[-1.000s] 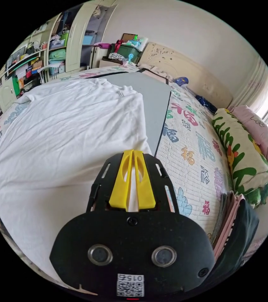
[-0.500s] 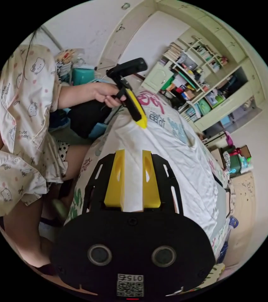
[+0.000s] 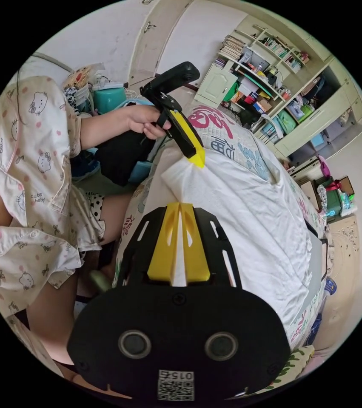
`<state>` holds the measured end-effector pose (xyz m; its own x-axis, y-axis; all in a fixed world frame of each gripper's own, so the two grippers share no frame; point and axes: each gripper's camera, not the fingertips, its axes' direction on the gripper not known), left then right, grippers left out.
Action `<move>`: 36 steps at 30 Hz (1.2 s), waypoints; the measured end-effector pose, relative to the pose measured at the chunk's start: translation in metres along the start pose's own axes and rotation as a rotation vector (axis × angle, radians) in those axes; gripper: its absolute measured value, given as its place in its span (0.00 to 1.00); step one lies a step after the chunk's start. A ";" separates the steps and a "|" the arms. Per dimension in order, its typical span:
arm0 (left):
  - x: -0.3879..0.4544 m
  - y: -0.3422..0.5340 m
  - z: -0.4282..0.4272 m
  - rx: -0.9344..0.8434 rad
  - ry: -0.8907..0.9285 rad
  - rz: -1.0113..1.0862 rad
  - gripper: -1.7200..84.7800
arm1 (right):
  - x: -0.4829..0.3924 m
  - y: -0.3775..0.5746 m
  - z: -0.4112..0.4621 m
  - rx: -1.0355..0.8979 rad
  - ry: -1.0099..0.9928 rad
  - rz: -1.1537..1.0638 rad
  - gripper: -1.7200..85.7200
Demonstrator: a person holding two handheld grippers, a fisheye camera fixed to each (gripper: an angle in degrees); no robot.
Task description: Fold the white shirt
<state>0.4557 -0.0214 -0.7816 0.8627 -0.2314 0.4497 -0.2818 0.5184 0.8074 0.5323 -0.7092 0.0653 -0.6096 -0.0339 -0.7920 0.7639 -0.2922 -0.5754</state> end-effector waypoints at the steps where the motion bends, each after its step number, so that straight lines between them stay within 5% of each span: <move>1: -0.017 -0.012 -0.011 0.030 0.061 -0.003 0.04 | -0.004 0.000 0.000 -0.002 0.015 -0.005 0.01; 5: -0.099 -0.062 -0.069 0.250 0.124 -0.132 0.12 | -0.008 0.003 -0.003 0.010 0.029 0.006 0.01; 7: -0.185 -0.098 -0.111 0.430 -0.033 -0.321 0.19 | -0.007 0.005 -0.005 0.017 0.020 0.022 0.01; 12: -0.374 -0.152 -0.142 0.467 -0.224 -0.771 0.27 | -0.001 0.005 -0.011 0.024 0.005 0.046 0.01; 18: -0.497 -0.185 -0.136 0.445 -0.297 -0.979 0.21 | 0.005 -0.002 -0.020 0.021 0.015 0.056 0.01; 25: -0.556 -0.125 -0.117 0.555 -0.327 -1.088 0.06 | 0.024 -0.007 -0.039 0.033 -0.010 0.068 0.06; 30: -0.477 -0.127 -0.103 0.634 -0.413 -0.728 0.02 | 0.058 0.007 -0.082 0.090 -0.112 0.153 0.11; 33: -0.330 -0.154 -0.047 0.541 -0.305 -0.073 0.02 | 0.081 0.032 -0.118 0.180 -0.037 0.270 0.11; 36: -0.141 -0.101 0.085 0.142 -0.283 0.608 0.02 | 0.097 0.058 -0.142 0.230 0.074 0.390 0.12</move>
<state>0.3264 -0.1110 -0.8941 0.3959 -0.1498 0.9060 -0.7504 0.5159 0.4132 0.5478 -0.5940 -0.0738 -0.2629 -0.1175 -0.9576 0.8612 -0.4762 -0.1780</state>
